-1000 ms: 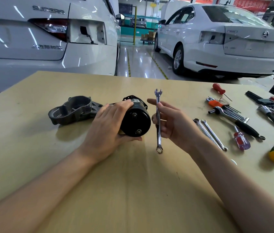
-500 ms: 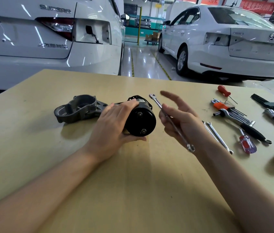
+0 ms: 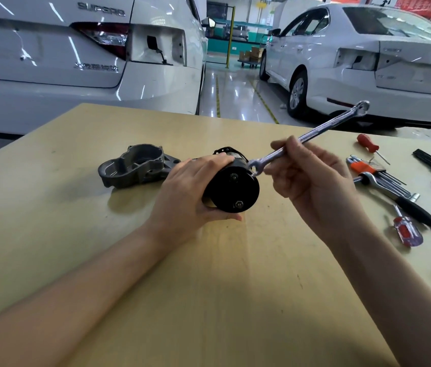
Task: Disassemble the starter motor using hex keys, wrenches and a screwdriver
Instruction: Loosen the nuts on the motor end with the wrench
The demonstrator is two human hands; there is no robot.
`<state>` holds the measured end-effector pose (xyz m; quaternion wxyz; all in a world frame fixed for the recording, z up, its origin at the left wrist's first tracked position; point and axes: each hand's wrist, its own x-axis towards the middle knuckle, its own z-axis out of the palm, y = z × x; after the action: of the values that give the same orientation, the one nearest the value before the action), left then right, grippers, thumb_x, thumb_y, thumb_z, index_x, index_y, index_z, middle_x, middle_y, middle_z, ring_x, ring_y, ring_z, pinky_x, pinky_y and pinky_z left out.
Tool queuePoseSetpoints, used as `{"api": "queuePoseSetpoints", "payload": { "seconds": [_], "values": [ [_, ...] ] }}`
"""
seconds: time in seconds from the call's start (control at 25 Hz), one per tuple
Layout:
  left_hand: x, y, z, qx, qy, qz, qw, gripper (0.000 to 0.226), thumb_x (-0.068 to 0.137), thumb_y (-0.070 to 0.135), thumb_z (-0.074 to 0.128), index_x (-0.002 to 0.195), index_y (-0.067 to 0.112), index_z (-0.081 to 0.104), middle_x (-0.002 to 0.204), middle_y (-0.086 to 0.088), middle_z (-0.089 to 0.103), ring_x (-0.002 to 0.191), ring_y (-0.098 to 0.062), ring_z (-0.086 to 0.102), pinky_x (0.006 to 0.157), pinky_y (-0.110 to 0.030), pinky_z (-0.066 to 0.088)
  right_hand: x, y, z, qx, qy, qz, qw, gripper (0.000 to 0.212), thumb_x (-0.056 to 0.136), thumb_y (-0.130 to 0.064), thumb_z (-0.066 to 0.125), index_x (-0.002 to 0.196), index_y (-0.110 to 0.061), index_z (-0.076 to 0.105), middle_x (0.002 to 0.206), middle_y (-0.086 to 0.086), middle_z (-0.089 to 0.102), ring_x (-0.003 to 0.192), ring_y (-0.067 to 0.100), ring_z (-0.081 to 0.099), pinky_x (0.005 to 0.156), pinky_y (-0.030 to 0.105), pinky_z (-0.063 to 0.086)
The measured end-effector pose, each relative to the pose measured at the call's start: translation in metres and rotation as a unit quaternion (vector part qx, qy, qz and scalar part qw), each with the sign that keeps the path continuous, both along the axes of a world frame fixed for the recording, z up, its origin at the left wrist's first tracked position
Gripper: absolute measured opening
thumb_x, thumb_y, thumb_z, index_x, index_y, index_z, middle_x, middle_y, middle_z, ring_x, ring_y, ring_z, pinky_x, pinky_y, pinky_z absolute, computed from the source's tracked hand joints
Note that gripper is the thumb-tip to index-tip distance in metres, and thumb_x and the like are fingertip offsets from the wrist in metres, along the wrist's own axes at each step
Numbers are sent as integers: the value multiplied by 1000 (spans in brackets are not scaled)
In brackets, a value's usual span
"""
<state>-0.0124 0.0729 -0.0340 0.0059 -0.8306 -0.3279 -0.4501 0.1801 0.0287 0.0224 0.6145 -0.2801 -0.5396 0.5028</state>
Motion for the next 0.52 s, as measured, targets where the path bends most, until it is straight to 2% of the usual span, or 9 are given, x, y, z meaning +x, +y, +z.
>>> {"api": "queuePoseSetpoints", "payload": {
  "seconds": [0.16,0.52],
  "values": [
    [0,1,-1,-5,-8,-5,1000,86,60,65,71,129,21,46,129,-4,61,117,-20,57,102,-48,42,-3,-4,-5,39,-91,-52,994,16,89,-15,56,84,-2,65,65,11,68,50,19,56,50,24,46],
    [0,3,-2,-4,-16,-17,1000,85,60,64,71,128,19,48,129,-3,61,117,-18,56,102,-43,40,-5,-4,-13,27,-69,-49,996,18,83,-20,62,90,-4,68,73,14,72,57,22,65,57,26,51]
  ]
}}
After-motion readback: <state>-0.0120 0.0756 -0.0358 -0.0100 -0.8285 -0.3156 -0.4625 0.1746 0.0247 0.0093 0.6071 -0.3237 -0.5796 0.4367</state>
